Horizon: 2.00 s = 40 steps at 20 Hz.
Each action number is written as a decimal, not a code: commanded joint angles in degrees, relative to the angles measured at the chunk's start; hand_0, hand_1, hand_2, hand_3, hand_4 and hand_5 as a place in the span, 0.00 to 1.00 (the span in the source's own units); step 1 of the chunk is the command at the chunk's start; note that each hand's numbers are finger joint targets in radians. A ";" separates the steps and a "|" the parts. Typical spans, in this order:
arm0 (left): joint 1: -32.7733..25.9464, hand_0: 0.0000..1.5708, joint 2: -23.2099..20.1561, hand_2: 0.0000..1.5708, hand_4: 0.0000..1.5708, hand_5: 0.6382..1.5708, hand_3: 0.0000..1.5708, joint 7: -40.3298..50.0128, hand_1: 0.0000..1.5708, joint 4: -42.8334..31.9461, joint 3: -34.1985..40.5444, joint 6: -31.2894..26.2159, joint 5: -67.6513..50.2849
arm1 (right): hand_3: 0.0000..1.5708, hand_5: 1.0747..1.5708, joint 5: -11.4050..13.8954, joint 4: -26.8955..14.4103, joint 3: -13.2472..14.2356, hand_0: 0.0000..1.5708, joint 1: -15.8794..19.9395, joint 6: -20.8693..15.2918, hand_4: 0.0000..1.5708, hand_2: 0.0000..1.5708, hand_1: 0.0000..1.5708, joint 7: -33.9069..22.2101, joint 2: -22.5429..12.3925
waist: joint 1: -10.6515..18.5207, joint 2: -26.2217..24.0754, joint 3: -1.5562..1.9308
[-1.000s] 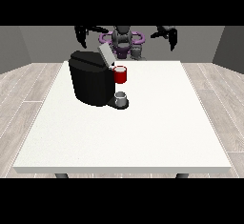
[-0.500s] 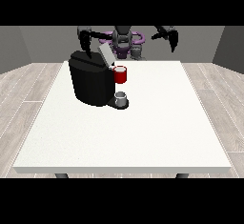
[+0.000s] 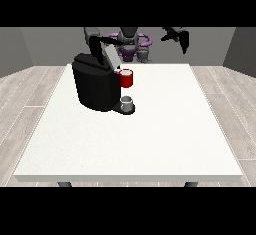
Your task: Insert the coffee pod into the coffee machine and close the lid
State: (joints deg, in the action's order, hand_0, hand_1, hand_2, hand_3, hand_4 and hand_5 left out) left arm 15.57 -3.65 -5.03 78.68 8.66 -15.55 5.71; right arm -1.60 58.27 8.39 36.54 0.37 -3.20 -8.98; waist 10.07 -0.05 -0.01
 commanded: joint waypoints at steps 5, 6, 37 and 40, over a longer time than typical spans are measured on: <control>-5.17 0.00 1.30 0.00 0.19 1.00 0.00 0.31 0.00 3.55 -2.85 3.16 2.49 | 0.00 1.00 1.56 -2.01 -1.31 0.00 4.31 -0.61 0.13 0.00 0.00 -3.26 -0.42 | 0.05 0.36 0.01; -3.79 0.00 -0.91 0.00 0.22 1.00 0.00 -0.35 0.00 3.62 -0.17 2.32 0.04 | 0.00 1.00 1.09 -1.21 -1.72 0.00 3.33 1.59 0.10 0.00 0.00 0.80 -0.33 | -1.42 1.49 0.01; 4.71 0.00 0.49 0.00 0.25 1.00 0.00 -2.32 0.00 2.48 -6.22 -0.54 1.40 | 0.00 1.00 10.49 9.44 -6.66 0.00 20.03 -2.74 0.09 0.00 0.00 -12.57 -5.46 | 13.65 12.54 0.02; 7.71 0.00 -0.34 0.00 0.27 1.00 0.00 -1.52 0.00 2.32 -6.19 -1.45 1.15 | 0.00 1.00 11.46 12.12 -6.54 0.00 21.89 -3.73 0.03 0.00 0.00 -17.13 -6.88 | 16.00 13.45 -0.01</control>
State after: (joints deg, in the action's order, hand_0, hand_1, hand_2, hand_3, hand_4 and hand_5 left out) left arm 21.51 -3.88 -6.22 81.19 3.29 -15.97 6.86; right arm 9.22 67.39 6.29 51.00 -5.27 -28.46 -18.84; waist 20.04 12.03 2.08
